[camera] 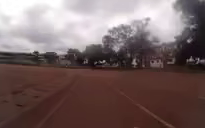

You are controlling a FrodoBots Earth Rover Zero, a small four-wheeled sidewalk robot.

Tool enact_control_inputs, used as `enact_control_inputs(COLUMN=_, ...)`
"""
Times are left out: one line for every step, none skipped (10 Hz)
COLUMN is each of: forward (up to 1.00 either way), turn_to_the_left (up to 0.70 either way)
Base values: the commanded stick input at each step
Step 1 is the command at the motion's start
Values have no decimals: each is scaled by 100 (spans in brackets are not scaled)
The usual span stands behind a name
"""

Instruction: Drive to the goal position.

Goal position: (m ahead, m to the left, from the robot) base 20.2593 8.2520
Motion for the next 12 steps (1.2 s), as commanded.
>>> enact_control_inputs(forward=100, turn_to_the_left=0)
enact_control_inputs(forward=100, turn_to_the_left=0)
enact_control_inputs(forward=100, turn_to_the_left=0)
enact_control_inputs(forward=100, turn_to_the_left=0)
enact_control_inputs(forward=100, turn_to_the_left=0)
enact_control_inputs(forward=100, turn_to_the_left=0)
enact_control_inputs(forward=100, turn_to_the_left=0)
enact_control_inputs(forward=100, turn_to_the_left=0)
enact_control_inputs(forward=100, turn_to_the_left=0)
enact_control_inputs(forward=100, turn_to_the_left=0)
enact_control_inputs(forward=100, turn_to_the_left=0)
enact_control_inputs(forward=100, turn_to_the_left=0)
